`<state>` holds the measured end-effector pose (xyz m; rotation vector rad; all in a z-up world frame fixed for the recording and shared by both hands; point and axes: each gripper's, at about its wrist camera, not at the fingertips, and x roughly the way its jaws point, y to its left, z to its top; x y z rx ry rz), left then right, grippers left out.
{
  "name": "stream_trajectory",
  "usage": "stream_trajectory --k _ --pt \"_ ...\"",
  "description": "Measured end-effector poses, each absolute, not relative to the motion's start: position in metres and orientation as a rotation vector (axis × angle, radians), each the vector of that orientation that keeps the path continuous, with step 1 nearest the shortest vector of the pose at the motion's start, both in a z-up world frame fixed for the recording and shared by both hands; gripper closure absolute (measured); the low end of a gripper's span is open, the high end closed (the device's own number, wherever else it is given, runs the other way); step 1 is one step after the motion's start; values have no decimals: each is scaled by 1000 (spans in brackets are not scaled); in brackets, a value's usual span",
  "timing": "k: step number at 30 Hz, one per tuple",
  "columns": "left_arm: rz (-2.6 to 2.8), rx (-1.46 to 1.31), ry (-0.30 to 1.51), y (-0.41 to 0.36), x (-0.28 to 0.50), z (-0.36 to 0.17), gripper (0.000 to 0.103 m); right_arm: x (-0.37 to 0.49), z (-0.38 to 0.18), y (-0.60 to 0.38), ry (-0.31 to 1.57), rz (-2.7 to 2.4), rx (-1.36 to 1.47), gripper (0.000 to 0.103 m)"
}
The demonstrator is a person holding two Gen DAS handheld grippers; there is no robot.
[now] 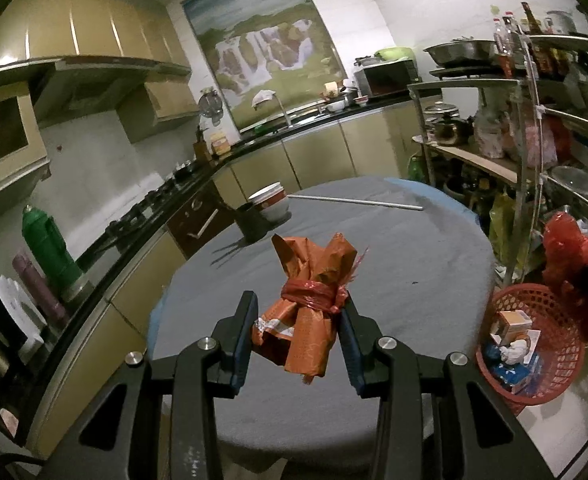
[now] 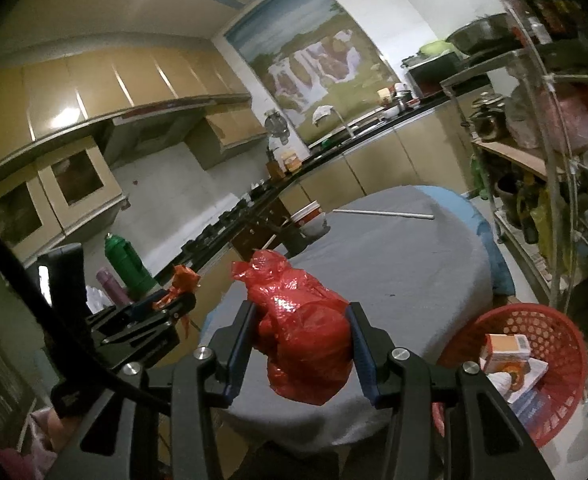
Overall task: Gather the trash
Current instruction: 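Lift the orange bag and red bag and hold them above the table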
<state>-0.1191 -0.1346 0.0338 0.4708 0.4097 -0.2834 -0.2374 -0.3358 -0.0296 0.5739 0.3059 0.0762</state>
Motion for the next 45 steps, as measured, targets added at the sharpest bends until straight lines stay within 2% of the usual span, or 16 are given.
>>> stream_trajectory --k 20,45 --pt "-367 546 363 -199 -152 32 62 -294 -36 -393 220 -6 668 54" --pt "-478 551 363 -230 -175 28 62 -325 -36 -400 195 -56 706 54"
